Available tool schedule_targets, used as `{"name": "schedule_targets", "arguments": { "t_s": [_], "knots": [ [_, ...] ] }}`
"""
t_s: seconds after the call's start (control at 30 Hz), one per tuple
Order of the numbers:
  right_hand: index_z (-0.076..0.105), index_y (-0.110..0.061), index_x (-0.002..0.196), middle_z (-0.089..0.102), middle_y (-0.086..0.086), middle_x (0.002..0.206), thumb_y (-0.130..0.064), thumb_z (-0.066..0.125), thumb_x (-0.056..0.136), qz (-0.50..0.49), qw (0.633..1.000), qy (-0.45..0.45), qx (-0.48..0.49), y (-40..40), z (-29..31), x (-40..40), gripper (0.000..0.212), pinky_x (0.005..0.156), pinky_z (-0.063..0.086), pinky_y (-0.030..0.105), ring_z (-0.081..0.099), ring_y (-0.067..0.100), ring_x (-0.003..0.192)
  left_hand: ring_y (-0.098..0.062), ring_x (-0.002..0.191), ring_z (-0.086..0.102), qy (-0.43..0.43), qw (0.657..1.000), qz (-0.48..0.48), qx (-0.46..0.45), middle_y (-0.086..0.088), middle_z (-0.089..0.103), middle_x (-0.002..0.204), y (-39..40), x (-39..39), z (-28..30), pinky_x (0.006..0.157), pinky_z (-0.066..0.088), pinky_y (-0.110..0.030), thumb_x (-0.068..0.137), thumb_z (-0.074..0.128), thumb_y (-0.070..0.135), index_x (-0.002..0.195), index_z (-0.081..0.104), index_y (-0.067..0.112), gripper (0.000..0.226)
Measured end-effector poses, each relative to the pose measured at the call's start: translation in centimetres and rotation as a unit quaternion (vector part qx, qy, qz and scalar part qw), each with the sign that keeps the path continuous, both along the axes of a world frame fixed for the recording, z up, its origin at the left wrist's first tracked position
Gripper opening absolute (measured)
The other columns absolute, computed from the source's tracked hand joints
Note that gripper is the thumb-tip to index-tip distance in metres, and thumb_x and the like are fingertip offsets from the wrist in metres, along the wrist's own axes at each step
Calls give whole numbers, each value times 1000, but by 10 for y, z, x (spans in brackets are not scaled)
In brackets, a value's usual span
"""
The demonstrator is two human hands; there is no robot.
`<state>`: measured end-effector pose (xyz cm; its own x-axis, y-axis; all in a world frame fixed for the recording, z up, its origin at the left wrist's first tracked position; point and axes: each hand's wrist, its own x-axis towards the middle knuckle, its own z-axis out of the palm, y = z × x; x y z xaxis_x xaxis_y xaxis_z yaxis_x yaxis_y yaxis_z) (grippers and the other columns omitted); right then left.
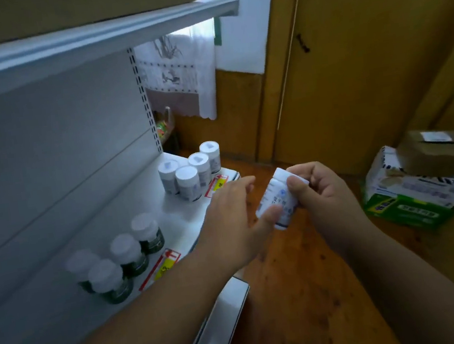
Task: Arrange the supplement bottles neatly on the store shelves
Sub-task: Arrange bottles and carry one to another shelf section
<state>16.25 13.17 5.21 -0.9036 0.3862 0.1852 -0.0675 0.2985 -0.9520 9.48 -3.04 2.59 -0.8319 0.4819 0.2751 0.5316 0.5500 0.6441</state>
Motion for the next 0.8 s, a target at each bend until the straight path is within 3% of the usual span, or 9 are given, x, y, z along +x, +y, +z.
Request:
{"name": "schedule_targets", "arguments": {
  "t_s": [0.13,0.23,0.3,0.4,0.47,0.53,0.6,0.7,0.8],
  "knots": [
    [61,-27,104,67,-7,97,-31,64,91,55,998,3,-16,33,-16,-77,14,64,60,31,69,14,91,-9,119,45,16,996,90,4,9,51,132,26,-52,-16,97,46,-37,77,38,80,134,40,34,74],
    [61,-27,102,66,-5,106,-24,67,89,101,994,33,2,55,-17,-152,15,64,56,20,66,11,96,-8,111,48,70,976,204,-1,9,56,125,36,-94,-23,94,42,-27,81,60,58,125,50,32,52],
    [62,-31,99,67,-10,102,-22,69,87,155,987,40,9,60,-10,-201,17,63,54,17,67,6,92,-10,110,47,95,954,281,-36,8,57,124,35,-115,-24,93,37,-25,81,63,49,120,53,31,44],
    [63,-36,97,67,-13,93,-31,70,81,254,965,53,46,52,8,-262,18,61,56,20,67,4,82,-16,111,46,104,917,373,-97,5,52,125,34,-136,-22,94,38,-30,80,57,52,122,49,29,48],
    [61,-38,93,66,-2,86,-40,68,76,291,951,59,89,40,15,-301,19,59,57,27,64,11,71,-18,116,43,94,897,408,-143,2,48,132,38,-150,-24,98,37,-31,81,55,57,127,44,26,57],
    [59,-37,90,64,9,80,-34,69,74,331,936,47,109,23,13,-334,18,52,53,28,60,13,61,-20,128,35,62,883,426,-186,-2,39,144,42,-163,-31,108,29,-34,81,48,65,136,38,22,70],
    [58,-36,93,63,2,83,-27,70,75,368,910,42,185,8,2,-360,23,52,50,25,60,10,62,-22,141,20,20,870,446,-208,-3,25,156,42,-172,-41,115,14,-33,79,40,74,144,27,22,85],
    [58,-34,95,60,-9,99,-26,71,74,440,844,33,304,-5,-17,-387,26,68,50,28,59,12,81,-21,148,1,-20,855,465,-229,-1,4,163,37,-185,-58,108,-9,-31,77,31,83,152,10,21,99],
    [57,-38,92,61,-9,92,-32,74,73,507,784,-13,357,-14,-34,-400,26,68,56,32,61,13,79,-20,148,-6,-36,851,461,-248,-2,-2,163,35,-190,-66,106,-15,-30,76,20,87,153,4,19,104]
  ]
}}
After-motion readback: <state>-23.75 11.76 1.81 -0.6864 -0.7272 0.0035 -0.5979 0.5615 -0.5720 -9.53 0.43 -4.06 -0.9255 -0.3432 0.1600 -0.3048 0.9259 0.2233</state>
